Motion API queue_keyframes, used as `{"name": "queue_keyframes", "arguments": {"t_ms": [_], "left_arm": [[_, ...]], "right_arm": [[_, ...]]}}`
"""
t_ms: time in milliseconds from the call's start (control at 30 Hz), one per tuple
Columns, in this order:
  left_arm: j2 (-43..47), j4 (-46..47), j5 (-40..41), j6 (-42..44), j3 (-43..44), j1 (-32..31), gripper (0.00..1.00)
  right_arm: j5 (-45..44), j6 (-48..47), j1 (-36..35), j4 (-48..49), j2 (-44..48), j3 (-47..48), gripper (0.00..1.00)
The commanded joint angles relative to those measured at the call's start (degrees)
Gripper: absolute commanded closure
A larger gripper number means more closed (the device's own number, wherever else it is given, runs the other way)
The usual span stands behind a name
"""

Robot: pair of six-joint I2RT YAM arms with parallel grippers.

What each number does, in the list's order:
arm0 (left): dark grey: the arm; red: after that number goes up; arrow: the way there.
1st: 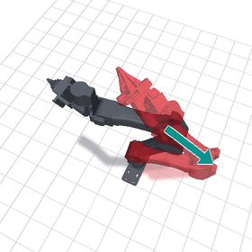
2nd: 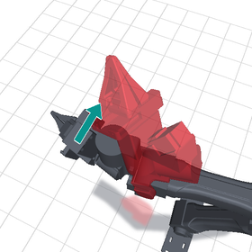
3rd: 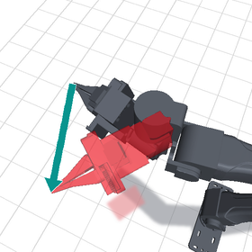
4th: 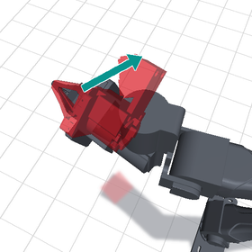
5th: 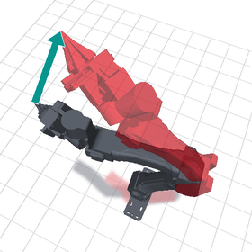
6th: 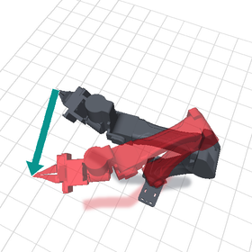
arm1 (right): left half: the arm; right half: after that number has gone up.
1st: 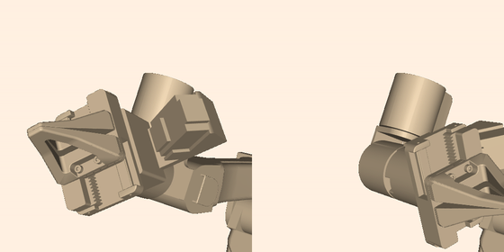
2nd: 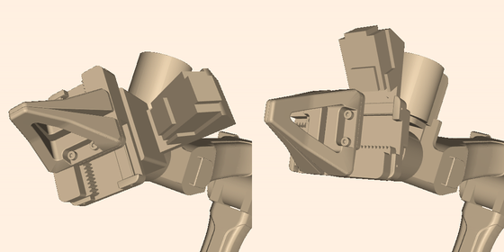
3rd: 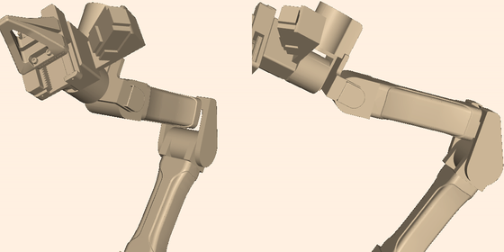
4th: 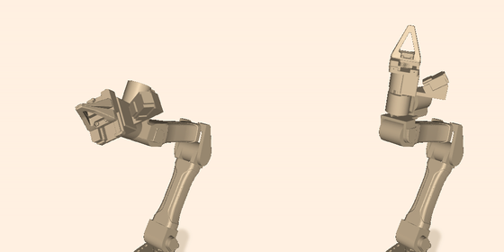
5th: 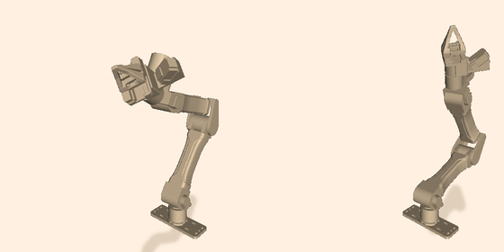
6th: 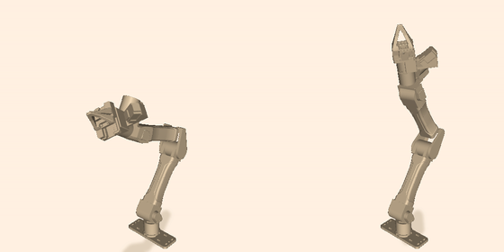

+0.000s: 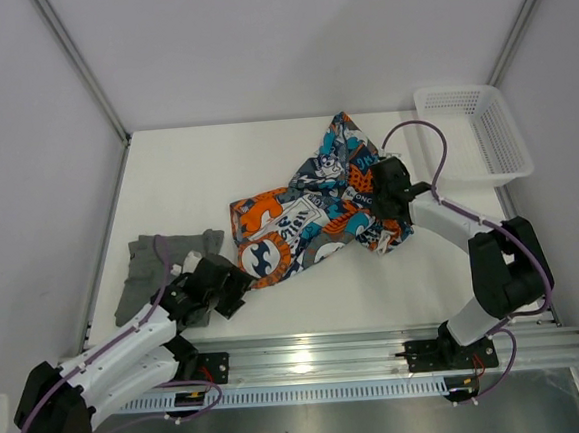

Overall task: Fold and stack the shorts
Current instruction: Flatten the shorts out

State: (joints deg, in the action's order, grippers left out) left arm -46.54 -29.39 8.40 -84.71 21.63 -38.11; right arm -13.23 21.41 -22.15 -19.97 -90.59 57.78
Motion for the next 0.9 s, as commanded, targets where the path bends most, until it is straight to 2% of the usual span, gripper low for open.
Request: {"name": "queue_keyframes", "arguments": {"t_ms": [0, 167, 433, 467, 533, 600, 633, 667, 700, 800, 867], "left_arm": [[-1.61, 3.98, 5.03, -2.74, -0.53, -0.30, 0.30], [-7.24, 5.57, 8.99, -1.69, 1.49, -0.30, 0.47], [-12.86, 11.54, 12.42, -5.11, 0.17, -0.30, 0.56], [-14.17, 12.50, 13.21, -5.38, -0.09, -0.30, 0.63], [-15.32, 16.28, 14.35, -5.21, -0.45, -0.30, 0.67], [-17.43, 18.04, 16.81, -4.68, 0.07, -0.04, 0.76], [-17.96, 18.40, 17.43, -4.59, 0.34, 0.22, 0.82], [-18.49, 18.66, 17.78, -3.72, 0.95, 0.66, 0.96], [-19.10, 19.27, 17.61, -2.58, 1.83, 1.80, 1.00], [-18.50, 18.76, 17.96, 4.00, 6.65, 4.08, 1.00], [-18.14, 14.20, 18.14, 9.63, 11.75, 5.75, 1.00]], "right_arm": [[-1.62, 0.74, -0.61, 2.83, 3.31, -0.65, 1.00], [-0.74, 0.83, -0.70, 3.62, 4.80, -1.44, 1.00], [-0.13, 1.00, -0.79, 4.67, 7.44, -2.76, 1.00], [0.22, 0.92, -0.96, 4.76, 8.14, -3.11, 1.00], [0.93, -0.22, -1.57, 5.11, 8.76, -3.46, 1.00], [0.58, -1.10, -2.37, 4.59, 10.33, -3.73, 1.00], [0.40, -1.37, -2.89, 3.54, 11.04, -3.73, 1.00], [0.58, -1.54, -3.94, 2.92, 11.83, -3.81, 1.00], [0.49, -1.55, -4.65, 2.22, 13.66, -3.99, 1.00], [-0.74, -1.90, -8.25, -2.16, 18.75, -4.69, 1.00], [-0.22, -2.68, -9.83, -3.49, 21.32, -5.13, 1.00]]}}
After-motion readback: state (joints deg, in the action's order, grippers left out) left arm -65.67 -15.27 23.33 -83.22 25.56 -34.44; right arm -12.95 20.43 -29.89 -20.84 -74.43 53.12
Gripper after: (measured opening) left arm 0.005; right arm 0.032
